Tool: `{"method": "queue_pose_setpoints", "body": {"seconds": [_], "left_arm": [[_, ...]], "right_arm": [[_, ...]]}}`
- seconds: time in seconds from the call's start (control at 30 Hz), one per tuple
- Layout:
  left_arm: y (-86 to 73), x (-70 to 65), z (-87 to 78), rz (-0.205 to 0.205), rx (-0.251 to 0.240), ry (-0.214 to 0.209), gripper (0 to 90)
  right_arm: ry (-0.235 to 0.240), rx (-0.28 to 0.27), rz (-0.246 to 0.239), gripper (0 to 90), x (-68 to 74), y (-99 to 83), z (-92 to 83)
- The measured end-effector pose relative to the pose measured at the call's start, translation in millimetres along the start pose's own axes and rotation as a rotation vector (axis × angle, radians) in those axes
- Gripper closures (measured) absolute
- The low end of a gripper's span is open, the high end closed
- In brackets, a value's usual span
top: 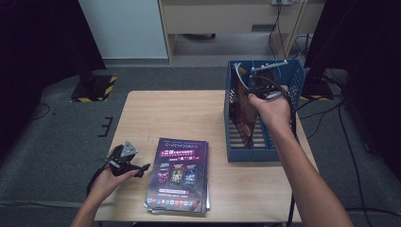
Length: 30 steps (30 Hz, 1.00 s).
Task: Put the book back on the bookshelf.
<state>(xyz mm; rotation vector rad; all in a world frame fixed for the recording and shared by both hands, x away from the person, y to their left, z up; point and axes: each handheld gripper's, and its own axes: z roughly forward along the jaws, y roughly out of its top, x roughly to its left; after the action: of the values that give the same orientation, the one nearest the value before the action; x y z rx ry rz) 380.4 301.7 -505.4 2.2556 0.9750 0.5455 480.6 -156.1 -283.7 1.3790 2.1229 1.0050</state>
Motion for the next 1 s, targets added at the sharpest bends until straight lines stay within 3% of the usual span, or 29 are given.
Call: {"method": "queue_pose_setpoints", "body": {"seconds": [1.0], "left_arm": [[-0.1,0.7,-1.5,-0.001,-0.004,0.001,5.9]], "right_arm": [[0.043,0.045,-0.024,72.6,13.3,8.2,10.2]]}}
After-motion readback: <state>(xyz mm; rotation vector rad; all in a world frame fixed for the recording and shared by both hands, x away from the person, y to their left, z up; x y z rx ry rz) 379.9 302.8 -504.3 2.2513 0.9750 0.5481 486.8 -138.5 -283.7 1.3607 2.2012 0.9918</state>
